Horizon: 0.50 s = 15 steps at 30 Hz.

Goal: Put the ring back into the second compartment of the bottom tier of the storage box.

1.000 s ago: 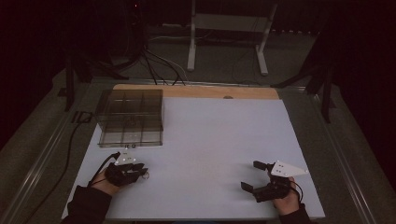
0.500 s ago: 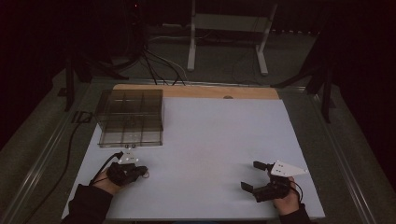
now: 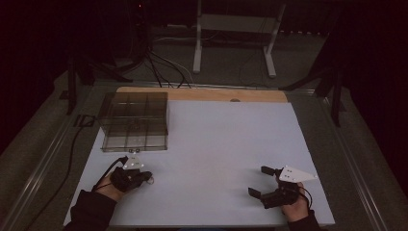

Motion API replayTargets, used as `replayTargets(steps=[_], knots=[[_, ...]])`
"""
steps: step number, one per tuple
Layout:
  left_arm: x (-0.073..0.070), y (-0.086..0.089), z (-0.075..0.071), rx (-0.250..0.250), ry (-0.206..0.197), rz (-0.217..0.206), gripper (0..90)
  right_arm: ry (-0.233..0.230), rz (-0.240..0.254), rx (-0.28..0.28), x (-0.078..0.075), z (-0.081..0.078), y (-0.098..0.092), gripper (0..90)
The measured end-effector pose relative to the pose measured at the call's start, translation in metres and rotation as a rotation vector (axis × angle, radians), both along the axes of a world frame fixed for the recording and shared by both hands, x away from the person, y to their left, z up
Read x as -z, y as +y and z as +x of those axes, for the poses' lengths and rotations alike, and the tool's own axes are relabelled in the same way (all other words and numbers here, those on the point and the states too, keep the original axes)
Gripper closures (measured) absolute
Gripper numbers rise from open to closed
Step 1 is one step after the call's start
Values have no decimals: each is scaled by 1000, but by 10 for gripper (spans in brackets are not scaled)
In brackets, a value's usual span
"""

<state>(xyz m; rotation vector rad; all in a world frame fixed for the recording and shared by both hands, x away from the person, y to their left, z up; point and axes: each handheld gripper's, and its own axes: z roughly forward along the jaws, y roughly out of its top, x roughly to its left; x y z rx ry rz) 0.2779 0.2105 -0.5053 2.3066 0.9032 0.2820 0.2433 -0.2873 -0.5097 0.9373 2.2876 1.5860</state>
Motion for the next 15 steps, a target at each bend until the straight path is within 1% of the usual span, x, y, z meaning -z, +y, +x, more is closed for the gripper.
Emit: replayTargets(steps=[1, 3, 8, 15], knots=[[-2, 1, 0, -2, -1, -9, 895, 2, 1, 2, 0, 0, 0, 0], [-4, 1, -1, -8, -12, -8, 895, 1, 2, 2, 0, 0, 0, 0], [-10, 4, -1, -24, -27, -36, 895, 3, 4, 3, 0, 0, 0, 0], [-14, 4, -1, -21, -40, -43, 895, -1, 1, 2, 0, 0, 0, 0]])
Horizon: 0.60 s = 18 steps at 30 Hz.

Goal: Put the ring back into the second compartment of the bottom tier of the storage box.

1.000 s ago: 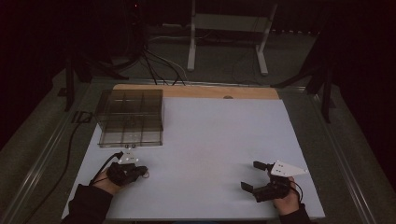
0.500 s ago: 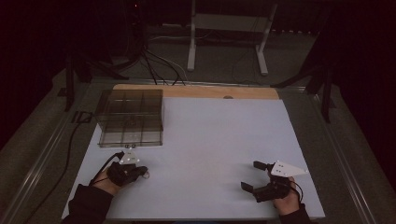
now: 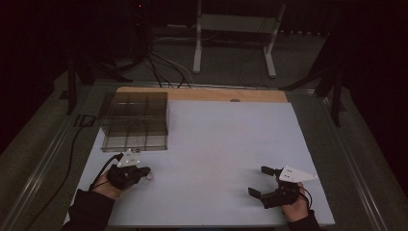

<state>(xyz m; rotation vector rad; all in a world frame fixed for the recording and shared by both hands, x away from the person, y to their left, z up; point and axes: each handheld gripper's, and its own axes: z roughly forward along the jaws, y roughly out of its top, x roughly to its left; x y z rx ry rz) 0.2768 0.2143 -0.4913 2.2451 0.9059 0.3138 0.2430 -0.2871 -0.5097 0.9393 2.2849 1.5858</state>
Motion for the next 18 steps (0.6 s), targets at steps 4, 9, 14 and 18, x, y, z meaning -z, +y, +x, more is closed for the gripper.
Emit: replayTargets(steps=[4, 9, 14, 18], knots=[[-3, 0, 0, 9, -10, -1, 895, 3, 2, 1, 0, 0, 0, 0], [-7, 0, 1, 2, -17, -16, 895, 4, 1, 1, 0, 0, 0, 0], [-9, 1, 2, -2, -25, -20, 895, 1, 4, 0, 0, 0, 0, 0], [-12, 3, 3, -9, -35, -26, 895, 0, 0, -2, 0, 0, 0, 0]])
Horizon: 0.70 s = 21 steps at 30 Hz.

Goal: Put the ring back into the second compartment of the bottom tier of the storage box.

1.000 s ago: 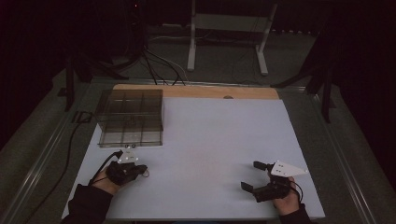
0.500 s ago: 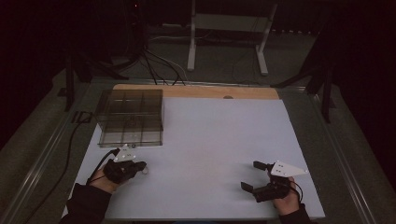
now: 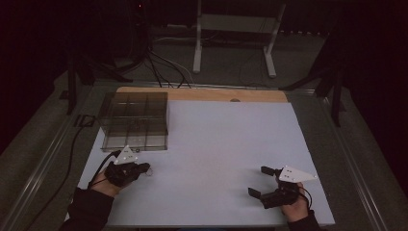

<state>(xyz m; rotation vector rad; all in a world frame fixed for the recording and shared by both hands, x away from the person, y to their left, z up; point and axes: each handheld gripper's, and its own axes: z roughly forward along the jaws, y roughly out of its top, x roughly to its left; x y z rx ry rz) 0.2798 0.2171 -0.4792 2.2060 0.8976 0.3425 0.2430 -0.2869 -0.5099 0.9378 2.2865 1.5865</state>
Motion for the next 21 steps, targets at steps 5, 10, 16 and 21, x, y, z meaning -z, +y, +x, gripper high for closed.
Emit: replayTargets(steps=[5, 10, 16, 21], knots=[[-2, 0, 2, -5, -6, -7, 895, 0, 0, 2, 0, 0, 0, 0], [-3, 2, 5, -13, -8, -13, 895, 0, 3, 3, 0, 0, 0, 0], [-7, 5, 7, -31, -23, -22, 895, 1, 1, 3, 0, 0, 0, 0], [-11, 6, 9, -38, -34, -26, 895, 2, 1, 4, 0, 0, 0, 0]])
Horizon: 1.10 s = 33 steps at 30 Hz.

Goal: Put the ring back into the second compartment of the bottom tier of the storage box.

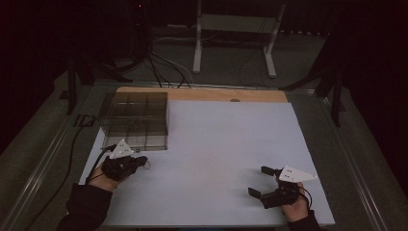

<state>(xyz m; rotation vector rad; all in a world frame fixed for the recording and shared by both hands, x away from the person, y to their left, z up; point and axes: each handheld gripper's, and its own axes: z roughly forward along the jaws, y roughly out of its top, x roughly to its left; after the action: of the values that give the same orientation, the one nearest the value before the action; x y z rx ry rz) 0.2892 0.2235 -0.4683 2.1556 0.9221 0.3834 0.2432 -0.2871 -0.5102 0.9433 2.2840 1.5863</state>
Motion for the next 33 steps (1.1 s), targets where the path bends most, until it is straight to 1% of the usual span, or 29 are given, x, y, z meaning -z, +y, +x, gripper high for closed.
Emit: replayTargets(steps=[12, 21, 22, 31, 33], knots=[[-7, 1, 4, -18, -25, -9, 894, 1, 0, 0, 0, 0, 0, 0], [-10, 3, 8, -26, -32, -16, 894, -2, 5, 1, -1, 0, 0, 0], [-11, 4, 9, -34, -36, -19, 894, 0, 2, 2, 0, 0, 0, 0], [-14, 3, 11, -38, -50, -17, 894, -2, 4, 2, -1, 0, 0, 0], [-15, 5, 12, -49, -51, -25, 894, -1, 3, 2, 0, 0, 0, 0]])
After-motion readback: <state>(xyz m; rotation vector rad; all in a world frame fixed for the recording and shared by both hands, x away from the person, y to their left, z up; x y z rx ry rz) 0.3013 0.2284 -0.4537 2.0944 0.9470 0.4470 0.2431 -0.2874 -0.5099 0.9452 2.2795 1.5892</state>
